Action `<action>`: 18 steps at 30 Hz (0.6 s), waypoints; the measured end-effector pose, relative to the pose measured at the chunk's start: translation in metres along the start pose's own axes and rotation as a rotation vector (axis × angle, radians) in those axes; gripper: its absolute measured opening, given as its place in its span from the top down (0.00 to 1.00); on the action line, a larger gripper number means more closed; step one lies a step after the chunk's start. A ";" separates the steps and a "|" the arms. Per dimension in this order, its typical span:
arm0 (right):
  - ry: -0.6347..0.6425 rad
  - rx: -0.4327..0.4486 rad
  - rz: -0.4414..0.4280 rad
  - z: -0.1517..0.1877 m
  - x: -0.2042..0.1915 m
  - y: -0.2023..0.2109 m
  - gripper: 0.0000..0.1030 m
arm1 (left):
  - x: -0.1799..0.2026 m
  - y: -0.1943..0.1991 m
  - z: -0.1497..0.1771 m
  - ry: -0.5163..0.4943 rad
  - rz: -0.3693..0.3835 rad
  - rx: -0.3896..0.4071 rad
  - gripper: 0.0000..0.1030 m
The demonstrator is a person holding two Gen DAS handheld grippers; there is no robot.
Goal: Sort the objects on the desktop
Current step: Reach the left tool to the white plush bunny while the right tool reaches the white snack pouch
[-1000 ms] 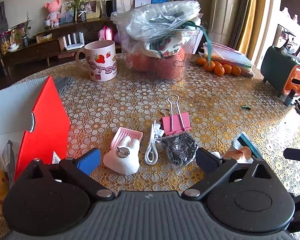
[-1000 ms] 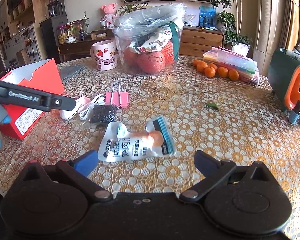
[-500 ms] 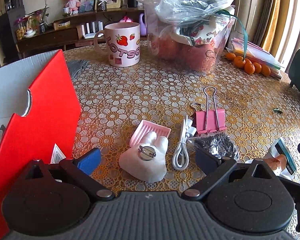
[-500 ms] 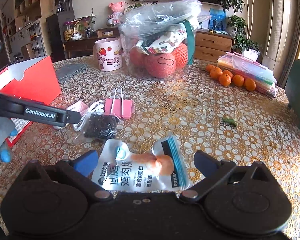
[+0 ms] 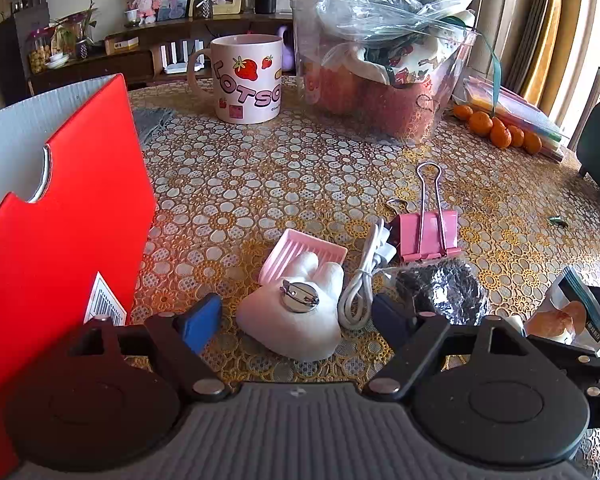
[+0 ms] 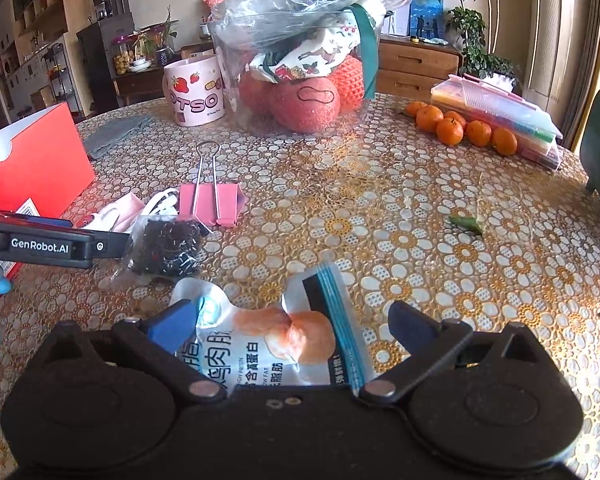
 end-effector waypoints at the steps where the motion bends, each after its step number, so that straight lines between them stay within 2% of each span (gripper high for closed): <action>1: -0.004 -0.002 -0.002 0.000 0.000 -0.001 0.01 | 0.000 0.000 0.000 0.002 0.004 0.002 0.25; 3: -0.013 -0.005 -0.005 0.002 -0.001 -0.003 0.01 | -0.001 0.001 0.000 0.001 0.007 0.007 0.29; 6: -0.004 0.002 -0.007 0.002 -0.004 -0.002 0.02 | -0.001 0.002 0.000 0.001 0.005 0.015 0.44; 8: -0.006 0.006 -0.005 0.002 -0.005 -0.001 0.08 | -0.001 0.003 0.000 0.001 0.010 0.020 0.52; 11: 0.002 0.008 -0.016 0.002 -0.010 0.002 0.19 | -0.002 0.005 0.001 -0.001 0.011 0.018 0.53; 18: -0.014 0.005 -0.017 0.003 -0.015 0.011 0.28 | -0.002 0.014 0.006 0.006 0.016 0.010 0.53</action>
Point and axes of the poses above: each gripper's, at about its wrist camera, not at the fingertips, and y roughly against the way its jaws point, x to its right, z to its underside, the point moved 1 cm from there along -y, roughly the way its jaws point, and after that the axes turned 5 degrees about x, right-handed, at the moved point
